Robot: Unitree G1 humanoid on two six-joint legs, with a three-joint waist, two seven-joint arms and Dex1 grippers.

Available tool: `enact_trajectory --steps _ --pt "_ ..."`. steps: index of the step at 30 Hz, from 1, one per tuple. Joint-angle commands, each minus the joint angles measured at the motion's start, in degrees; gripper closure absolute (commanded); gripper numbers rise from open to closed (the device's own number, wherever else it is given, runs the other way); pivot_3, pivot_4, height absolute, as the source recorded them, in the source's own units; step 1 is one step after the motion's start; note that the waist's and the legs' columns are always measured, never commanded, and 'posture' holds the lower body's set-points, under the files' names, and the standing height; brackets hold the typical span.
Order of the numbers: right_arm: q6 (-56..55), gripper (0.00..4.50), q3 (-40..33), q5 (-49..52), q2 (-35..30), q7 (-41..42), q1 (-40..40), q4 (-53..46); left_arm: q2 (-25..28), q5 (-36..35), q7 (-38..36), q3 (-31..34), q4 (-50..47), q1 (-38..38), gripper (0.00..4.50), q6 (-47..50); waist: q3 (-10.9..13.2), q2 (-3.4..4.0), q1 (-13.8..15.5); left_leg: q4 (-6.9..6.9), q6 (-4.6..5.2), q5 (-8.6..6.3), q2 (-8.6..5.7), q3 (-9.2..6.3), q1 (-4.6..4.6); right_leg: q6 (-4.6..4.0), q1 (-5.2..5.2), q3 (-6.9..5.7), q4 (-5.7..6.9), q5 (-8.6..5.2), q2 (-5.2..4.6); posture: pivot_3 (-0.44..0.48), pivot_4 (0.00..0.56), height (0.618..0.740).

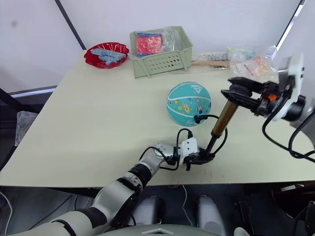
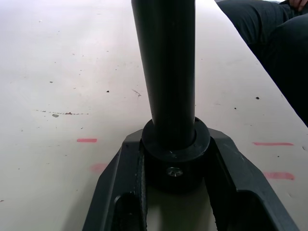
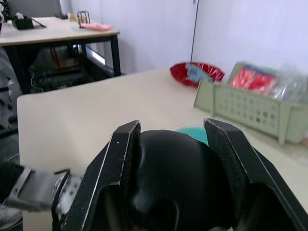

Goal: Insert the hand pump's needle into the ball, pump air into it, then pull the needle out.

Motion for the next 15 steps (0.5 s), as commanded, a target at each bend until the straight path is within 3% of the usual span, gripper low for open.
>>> enact_trajectory --steps 1,5,15 --pt "-1.36 2.88 -5.93 3.07 -1.08 -2.24 -4.26 -0.88 2.24 3.19 0.79 -1.46 5.49 2.33 3.35 2.34 0.04 0.06 0.01 0.0 0.0 0.0 0.0 0.0 -0.01 0.0 -0.01 0.0 0.0 0.0 0.0 0.0 0.15 0.735" --pt "-0.67 2.88 -6.4 3.71 -1.46 -2.73 -4.65 -0.95 2.22 3.26 0.82 -1.52 5.6 2.3 3.35 2.29 0.17 0.19 0.01 0.0 0.0 0.0 -0.01 0.01 -0.05 -0.04 -0.06 0.09 0.0 0.03 -0.01 0.0 0.15 0.735" --pt "-4.48 2.88 2.12 -4.34 2.18 -0.08 6.58 -3.08 2.51 3.29 0.81 -1.67 5.62 2.29 3.35 2.15 0.09 0.07 -0.09 0.0 0.0 0.0 -0.03 0.04 0.02 0.09 -0.01 0.08 0.03 -0.05 0.03 0.0 0.15 0.735"
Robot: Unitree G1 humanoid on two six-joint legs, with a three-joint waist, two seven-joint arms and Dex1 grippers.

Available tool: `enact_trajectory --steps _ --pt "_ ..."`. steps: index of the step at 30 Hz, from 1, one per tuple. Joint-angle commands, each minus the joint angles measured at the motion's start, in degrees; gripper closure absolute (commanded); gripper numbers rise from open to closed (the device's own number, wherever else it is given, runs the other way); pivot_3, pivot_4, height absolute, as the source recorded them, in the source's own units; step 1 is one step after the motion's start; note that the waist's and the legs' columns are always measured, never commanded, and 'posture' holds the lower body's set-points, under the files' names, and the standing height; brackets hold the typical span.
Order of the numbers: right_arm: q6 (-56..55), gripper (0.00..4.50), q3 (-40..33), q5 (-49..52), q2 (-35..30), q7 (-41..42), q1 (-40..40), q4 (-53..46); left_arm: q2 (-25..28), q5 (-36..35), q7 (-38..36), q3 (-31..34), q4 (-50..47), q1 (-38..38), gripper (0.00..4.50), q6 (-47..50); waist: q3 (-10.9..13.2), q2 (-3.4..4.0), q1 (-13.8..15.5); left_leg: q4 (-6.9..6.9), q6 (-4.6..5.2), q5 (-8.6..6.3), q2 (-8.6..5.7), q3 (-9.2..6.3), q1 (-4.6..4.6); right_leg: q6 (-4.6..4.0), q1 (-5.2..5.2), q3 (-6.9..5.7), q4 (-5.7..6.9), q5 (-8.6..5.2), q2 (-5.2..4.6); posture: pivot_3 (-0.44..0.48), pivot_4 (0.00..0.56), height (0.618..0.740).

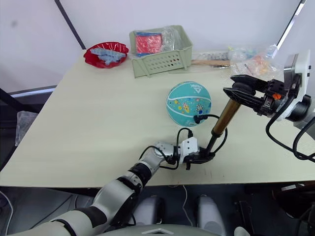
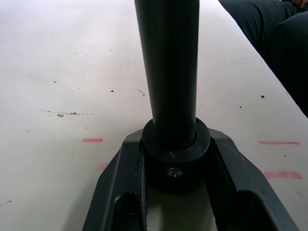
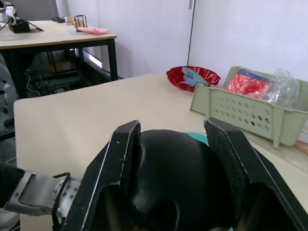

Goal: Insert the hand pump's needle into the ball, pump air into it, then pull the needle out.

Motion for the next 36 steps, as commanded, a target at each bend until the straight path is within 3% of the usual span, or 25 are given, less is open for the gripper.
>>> enact_trajectory --steps 1,11,22,26,36 --pt "-2.31 2.88 3.25 -3.6 1.3 0.69 3.16 -0.85 2.37 3.15 0.46 -1.41 5.3 2.42 3.35 2.26 -0.08 -0.09 -0.07 0.0 0.0 0.0 0.0 0.0 0.04 0.01 0.02 0.0 0.0 -0.01 0.0 0.0 0.15 0.735" --pt "-11.1 2.88 13.73 -15.66 3.87 3.64 13.23 2.89 2.6 2.69 0.26 -1.17 4.71 2.3 3.35 2.39 -0.62 -0.63 -0.08 -0.01 0.0 0.0 0.12 -0.02 0.11 -0.1 0.06 -0.05 0.01 0.03 0.06 0.0 0.15 0.735" --pt "-16.11 2.88 19.07 -20.8 6.97 4.2 16.24 4.73 2.6 2.45 0.26 -1.02 4.13 2.66 3.35 2.69 -0.84 -0.75 -0.08 -0.02 0.0 0.0 0.16 -0.02 0.15 -0.1 0.08 -0.1 0.01 0.02 0.07 0.0 0.15 0.735" --pt "-15.89 2.88 18.61 -20.28 7.07 4.25 14.86 4.0 2.66 2.48 0.23 -1.03 4.15 2.59 3.35 2.73 -0.83 -0.74 -0.07 -0.02 -0.01 0.0 0.16 -0.02 0.13 -0.13 0.07 -0.1 0.01 0.03 0.07 0.0 0.15 0.735" --pt "-8.35 2.88 8.14 -10.32 4.4 3.13 5.71 0.74 2.7 2.53 0.11 -1.08 4.3 2.58 3.35 2.65 -0.34 -0.32 -0.05 -0.03 -0.01 0.0 0.11 -0.02 0.02 -0.18 0.02 -0.1 0.01 0.07 0.06 0.0 0.15 0.735"
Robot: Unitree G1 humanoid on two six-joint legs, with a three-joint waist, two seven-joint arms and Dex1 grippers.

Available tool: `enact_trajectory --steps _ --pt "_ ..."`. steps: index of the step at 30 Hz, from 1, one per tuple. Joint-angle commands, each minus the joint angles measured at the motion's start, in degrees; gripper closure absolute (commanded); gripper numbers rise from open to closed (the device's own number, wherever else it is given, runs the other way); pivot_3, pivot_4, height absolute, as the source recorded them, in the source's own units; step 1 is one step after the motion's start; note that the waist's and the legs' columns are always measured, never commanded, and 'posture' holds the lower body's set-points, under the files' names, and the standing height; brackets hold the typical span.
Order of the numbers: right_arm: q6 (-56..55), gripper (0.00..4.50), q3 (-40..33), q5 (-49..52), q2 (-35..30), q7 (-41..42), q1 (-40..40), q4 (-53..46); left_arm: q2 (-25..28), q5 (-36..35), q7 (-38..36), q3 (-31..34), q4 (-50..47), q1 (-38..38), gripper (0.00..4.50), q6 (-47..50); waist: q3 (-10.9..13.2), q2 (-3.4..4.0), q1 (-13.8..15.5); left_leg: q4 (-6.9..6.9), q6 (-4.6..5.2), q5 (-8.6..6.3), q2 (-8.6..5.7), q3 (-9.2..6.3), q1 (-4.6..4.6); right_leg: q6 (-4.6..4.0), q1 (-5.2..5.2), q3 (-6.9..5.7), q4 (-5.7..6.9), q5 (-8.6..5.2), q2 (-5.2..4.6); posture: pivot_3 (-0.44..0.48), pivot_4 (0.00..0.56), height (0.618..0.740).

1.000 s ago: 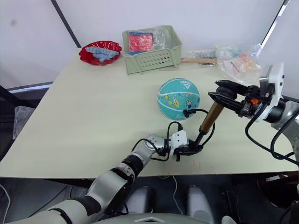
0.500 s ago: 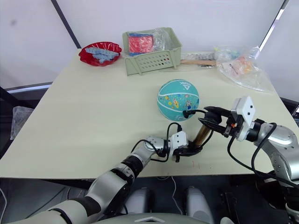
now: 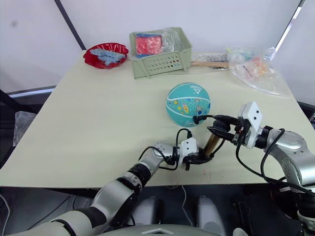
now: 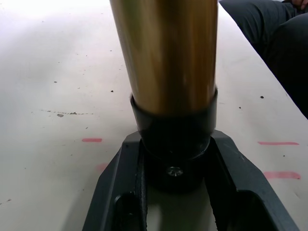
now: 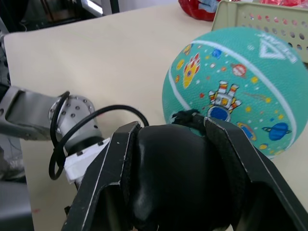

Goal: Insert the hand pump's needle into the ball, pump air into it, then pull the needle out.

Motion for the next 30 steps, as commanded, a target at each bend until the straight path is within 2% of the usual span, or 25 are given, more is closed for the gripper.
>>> enact_trajectory --steps 1,10,17,25,30 --pt "2.14 2.88 -6.72 6.14 -2.01 0.29 -4.16 -2.78 2.43 2.76 0.42 -1.12 4.23 2.52 3.35 2.63 0.07 0.03 -0.01 0.0 0.0 0.0 -0.02 0.01 0.0 0.0 0.0 0.01 0.0 0.0 -0.01 0.0 0.15 0.735" --pt "7.06 2.88 -14.23 12.95 -6.98 -0.19 -11.15 -1.94 2.18 2.91 0.73 -1.21 4.62 2.53 3.35 2.54 0.22 0.16 -0.03 0.03 0.0 0.0 -0.04 0.01 -0.01 0.02 0.0 0.04 0.0 0.01 -0.01 0.0 0.15 0.735" --pt "9.42 2.88 -17.03 16.12 -9.45 -1.28 -14.76 -1.17 2.09 2.96 0.83 -1.25 4.82 2.46 3.35 2.54 0.25 0.19 -0.03 0.03 0.0 0.0 -0.05 0.02 -0.01 0.02 0.0 0.06 0.0 0.01 -0.02 0.0 0.15 0.735" --pt "9.48 2.88 -16.0 15.45 -9.2 -1.8 -14.29 -1.77 2.2 3.0 0.72 -1.3 4.87 2.49 3.35 2.55 0.25 0.2 -0.03 0.03 0.01 0.0 -0.05 0.03 0.0 0.03 0.0 0.08 0.0 0.01 -0.02 0.0 0.15 0.735" --pt "7.44 2.88 -12.17 10.78 -8.41 -0.37 -9.49 -2.79 2.38 3.02 0.74 -1.31 4.82 2.55 3.35 2.48 0.22 0.17 0.0 0.03 0.01 0.0 -0.05 0.02 0.01 0.03 0.01 0.08 0.0 0.01 -0.02 0.0 0.15 0.735"
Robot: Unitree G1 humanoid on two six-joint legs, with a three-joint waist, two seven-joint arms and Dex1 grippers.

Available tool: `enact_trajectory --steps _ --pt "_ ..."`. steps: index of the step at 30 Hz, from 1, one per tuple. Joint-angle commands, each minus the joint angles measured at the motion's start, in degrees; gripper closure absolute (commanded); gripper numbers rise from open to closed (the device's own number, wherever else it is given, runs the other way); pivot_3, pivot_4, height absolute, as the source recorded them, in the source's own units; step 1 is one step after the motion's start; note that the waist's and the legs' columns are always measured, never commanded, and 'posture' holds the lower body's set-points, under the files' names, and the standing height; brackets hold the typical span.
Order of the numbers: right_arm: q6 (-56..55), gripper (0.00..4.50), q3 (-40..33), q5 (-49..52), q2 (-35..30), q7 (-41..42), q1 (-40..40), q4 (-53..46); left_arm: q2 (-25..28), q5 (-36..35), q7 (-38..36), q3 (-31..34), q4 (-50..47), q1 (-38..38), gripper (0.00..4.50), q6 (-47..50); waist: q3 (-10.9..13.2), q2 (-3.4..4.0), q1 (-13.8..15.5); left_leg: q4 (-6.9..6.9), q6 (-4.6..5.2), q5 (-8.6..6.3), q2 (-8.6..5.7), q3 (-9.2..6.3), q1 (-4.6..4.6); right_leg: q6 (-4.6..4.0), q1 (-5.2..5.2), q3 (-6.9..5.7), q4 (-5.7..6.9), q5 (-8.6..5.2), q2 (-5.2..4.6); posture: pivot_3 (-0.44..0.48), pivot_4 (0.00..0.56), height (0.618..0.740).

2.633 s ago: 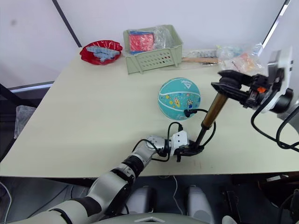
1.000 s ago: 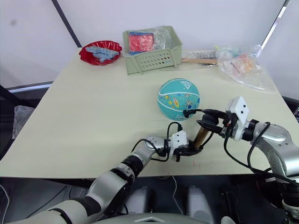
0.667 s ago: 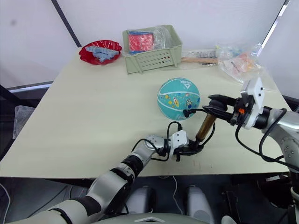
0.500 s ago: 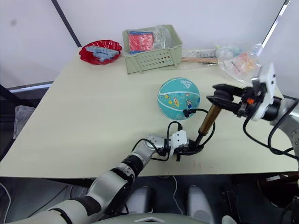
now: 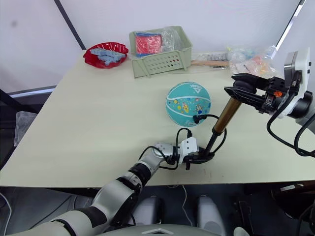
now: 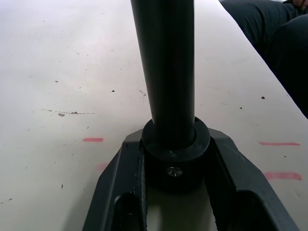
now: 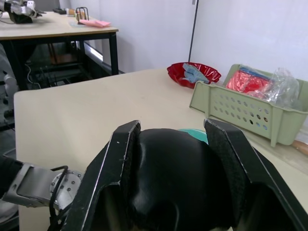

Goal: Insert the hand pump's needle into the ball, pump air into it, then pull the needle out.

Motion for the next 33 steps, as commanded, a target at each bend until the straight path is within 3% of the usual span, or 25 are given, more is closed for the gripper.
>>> enact_trajectory --steps 1,21,33 --pt "-3.44 2.88 1.96 -4.74 0.65 0.1 3.57 -1.81 2.52 3.14 0.48 -1.38 4.78 2.59 3.35 2.51 -0.06 -0.07 0.0 0.0 0.0 0.0 0.0 0.0 0.01 0.0 0.0 0.0 0.0 0.0 0.0 0.0 0.15 0.735" --pt "-16.85 2.88 16.31 -19.14 12.51 -0.66 17.48 0.77 2.65 3.01 0.59 -1.38 4.19 3.08 3.35 2.56 -0.58 -0.37 -0.1 -0.01 0.0 0.0 0.11 -0.02 0.13 0.04 0.05 -0.04 0.01 -0.04 0.09 0.0 0.15 0.735" --pt "-13.51 2.88 11.69 -14.82 10.13 0.52 13.86 -0.97 2.17 2.88 0.73 -1.29 4.22 3.0 3.35 2.76 -0.54 -0.32 0.01 -0.01 0.0 0.0 0.09 0.0 0.09 -0.02 0.04 -0.04 0.01 -0.01 0.07 0.0 0.15 0.735"
